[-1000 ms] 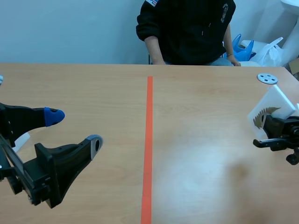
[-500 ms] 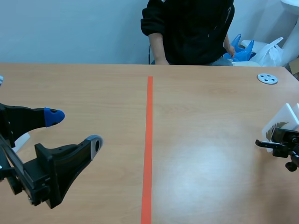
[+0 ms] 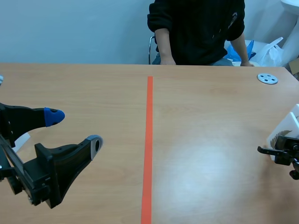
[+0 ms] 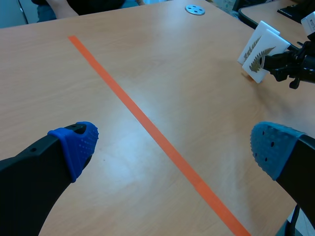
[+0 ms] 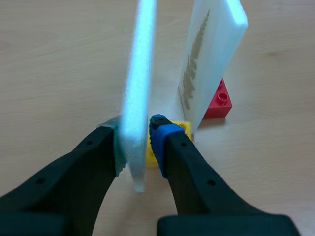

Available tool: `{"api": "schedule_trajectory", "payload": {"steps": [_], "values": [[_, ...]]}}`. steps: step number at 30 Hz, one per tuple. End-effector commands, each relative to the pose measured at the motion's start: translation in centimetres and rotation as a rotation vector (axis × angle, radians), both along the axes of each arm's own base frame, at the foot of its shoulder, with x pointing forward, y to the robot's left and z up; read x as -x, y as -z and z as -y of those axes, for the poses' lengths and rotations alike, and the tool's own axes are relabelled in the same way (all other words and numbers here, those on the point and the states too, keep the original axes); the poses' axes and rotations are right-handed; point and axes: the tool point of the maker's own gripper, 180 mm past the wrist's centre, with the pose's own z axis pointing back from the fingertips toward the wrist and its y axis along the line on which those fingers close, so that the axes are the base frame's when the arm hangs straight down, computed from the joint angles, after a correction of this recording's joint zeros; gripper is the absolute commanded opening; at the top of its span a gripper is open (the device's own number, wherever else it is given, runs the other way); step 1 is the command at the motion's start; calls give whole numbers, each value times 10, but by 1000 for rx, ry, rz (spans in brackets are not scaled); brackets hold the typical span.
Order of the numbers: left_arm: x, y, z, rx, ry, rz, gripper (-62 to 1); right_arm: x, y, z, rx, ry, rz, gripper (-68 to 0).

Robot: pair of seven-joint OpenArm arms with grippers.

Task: Sort the leaf by its shape. The table is split by an orange tape line. A compound leaf with several leaflets goes to the left side, a simple leaf with one blade goes to the right side. Return to the home posture when a red brick is placed on the table.

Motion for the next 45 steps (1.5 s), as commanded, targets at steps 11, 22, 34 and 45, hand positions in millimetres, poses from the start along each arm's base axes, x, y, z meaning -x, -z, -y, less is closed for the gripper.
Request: {"api": "schedule_trajectory", "payload": {"steps": [11, 22, 34, 45], "values": [[-2, -7, 1, 25, -5, 22, 14, -10, -24, 3, 29, -8, 100, -321], [-2, -6, 1, 24, -5, 22, 14, -22, -78, -5, 78, -53, 203, -184], [-2, -6, 1, 24, -5, 22, 14, 11, -166, -12, 226, -130, 275, 4], [-2, -6, 1, 24, -5, 21, 14, 60, -180, -99, 196, -475, 195, 2]]}}
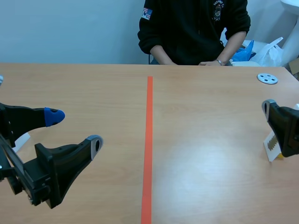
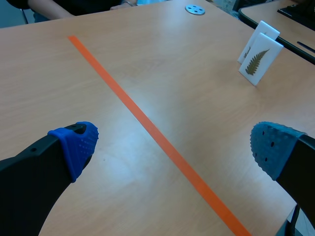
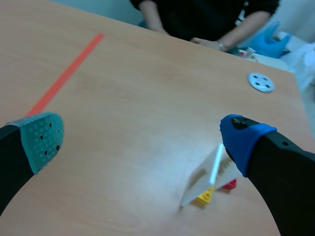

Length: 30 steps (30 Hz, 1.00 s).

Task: Sort the leaf by its shape. The table is split by an orange tape line. A compound leaf with several leaflets goes to the left side, a simple leaf with one blade goes to the right side. Return to the home posture when a red brick is placed on the table.

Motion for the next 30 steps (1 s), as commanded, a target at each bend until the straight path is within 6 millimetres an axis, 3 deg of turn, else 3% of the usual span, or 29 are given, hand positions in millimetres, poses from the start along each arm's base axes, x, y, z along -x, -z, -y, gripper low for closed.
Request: {"api": "schedule_trajectory", "payload": {"steps": [1, 5, 16, 20, 30], "values": [[-2, -6, 1, 24, -4, 21, 14, 2, -9, -9, -6, -44, 14, 2], [-2, -6, 1, 24, -4, 21, 14, 13, -14, -34, -24, -137, -11, 2], [-2, -6, 1, 24, -4, 21, 14, 26, -4, -103, -112, -355, -61, 2], [-2, -6, 1, 24, -4, 21, 14, 24, -8, -111, -100, -401, -46, 3], [-2, -6, 1, 24, -4, 21, 14, 24, -9, -110, -97, -417, -30, 3]]}}
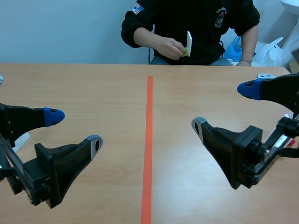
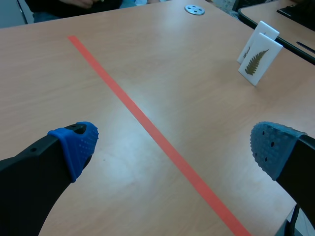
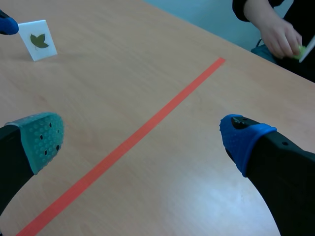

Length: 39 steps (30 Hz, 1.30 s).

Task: Sort the leaf by its shape. The table is split by an orange tape line. A compound leaf with several leaflets goes to the left side, a simple leaf with one blade goes to the right side. Return to the home posture when a red brick is placed on the table.

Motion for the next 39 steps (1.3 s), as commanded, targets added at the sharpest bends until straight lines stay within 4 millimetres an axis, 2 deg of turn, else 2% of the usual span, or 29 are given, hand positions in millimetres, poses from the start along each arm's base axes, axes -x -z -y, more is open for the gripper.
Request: {"api": "schedule_trajectory", "payload": {"steps": [1, 9, 30, 39], "values": [[-2, -6, 1, 24, -4, 21, 14, -2, -2, 5, -10, 15, 8, 3], [-2, -6, 1, 23, -4, 20, 14, -3, 4, 8, -6, 23, -9, 3], [-1, -4, 1, 13, -1, 12, 14, -3, 4, 9, -6, 26, -9, 3], [1, 4, 1, -84, 34, 33, 14, -3, 4, 9, -6, 26, -9, 3]]}}
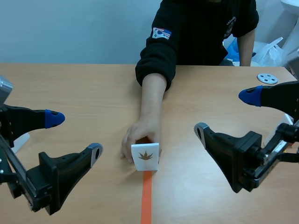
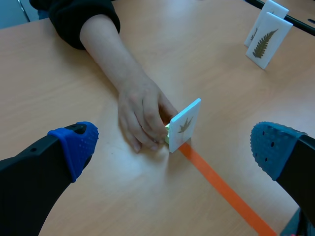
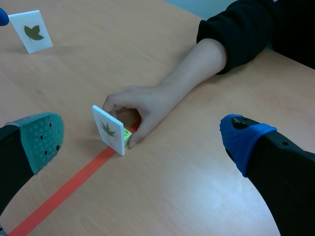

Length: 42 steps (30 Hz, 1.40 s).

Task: Sort the leaf by its shape. The table is split by an orange tape line. A compound leaf with several leaflets goes to the left side, a simple leaf with one blade goes to the right side. Return to the home posture when a red brick is placed on the table.

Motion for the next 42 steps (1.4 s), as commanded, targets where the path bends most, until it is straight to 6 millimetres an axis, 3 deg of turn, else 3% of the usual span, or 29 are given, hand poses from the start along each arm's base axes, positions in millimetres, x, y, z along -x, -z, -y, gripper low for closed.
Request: {"api": "schedule_trajectory", "payload": {"steps": [1, 9, 18, 29, 42], "values": [[-1, -4, 1, 4, 5, 18, 14, -3, -6, 4, -12, 12, 21, 3], [-10, 4, 5, -10, 38, 27, 14, -3, -6, 4, -8, 13, 22, 3], [-30, 45, 12, -43, 83, 17, 14, -6, -4, 9, 31, 36, 35, 3], [-50, 86, 36, -87, 191, 36, 14, -8, -2, 13, 59, 56, 42, 3], [-59, 120, 86, -71, 265, -4, 14, -11, -1, 18, 72, 86, 48, 3]]}}
